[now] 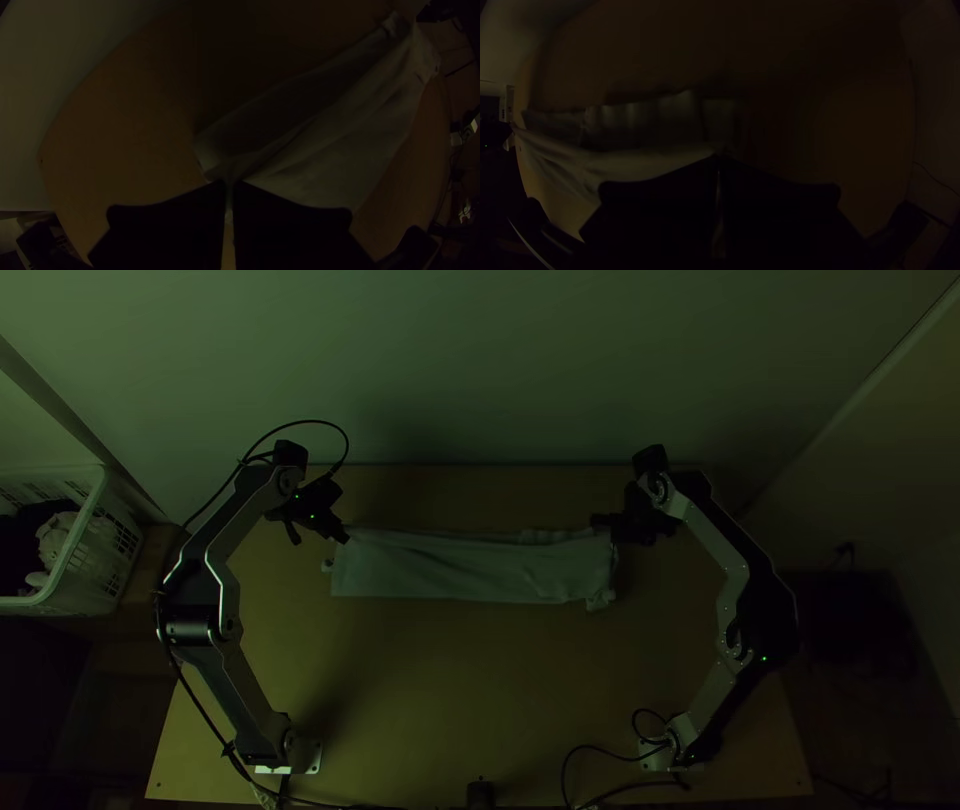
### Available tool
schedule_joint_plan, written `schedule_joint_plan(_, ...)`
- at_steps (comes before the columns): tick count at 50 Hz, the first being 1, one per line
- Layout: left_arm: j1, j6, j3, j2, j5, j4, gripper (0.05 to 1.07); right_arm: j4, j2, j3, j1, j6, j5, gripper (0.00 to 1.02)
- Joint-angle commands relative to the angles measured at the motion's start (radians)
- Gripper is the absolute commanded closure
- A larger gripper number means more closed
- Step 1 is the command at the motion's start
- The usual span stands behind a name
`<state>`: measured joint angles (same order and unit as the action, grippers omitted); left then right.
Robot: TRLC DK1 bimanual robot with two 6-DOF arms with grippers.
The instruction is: Fold the t-shirt
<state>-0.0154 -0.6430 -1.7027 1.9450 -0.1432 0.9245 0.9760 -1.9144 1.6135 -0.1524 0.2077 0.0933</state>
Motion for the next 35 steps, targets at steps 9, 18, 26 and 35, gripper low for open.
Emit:
schedule_joint_plan(9, -0.014, 0.059, -0.058, 0.068, -0.002, 0.034, 0.62, -0.100, -0.063, 0.054, 0.013, -0.057, -0.064, 0.76)
schedule_joint_plan(18, -0.031, 0.095, -0.057, 0.045, -0.052, 0.042, 0.10, -0.214, -0.017, 0.029, 0.027, -0.048, -0.112, 0.60)
schedule_joint_plan(26, -0.064, 0.183, -0.064, 0.005, -0.148, 0.043, 0.10, -0.304, 0.051, -0.018, 0.040, -0.039, -0.102, 0.25)
schedule_joint_plan(35, -0.133, 0.261, -0.054, -0.027, -0.300, 0.070, 0.10, -0.303, 0.095, -0.018, 0.060, -0.021, -0.113, 0.17)
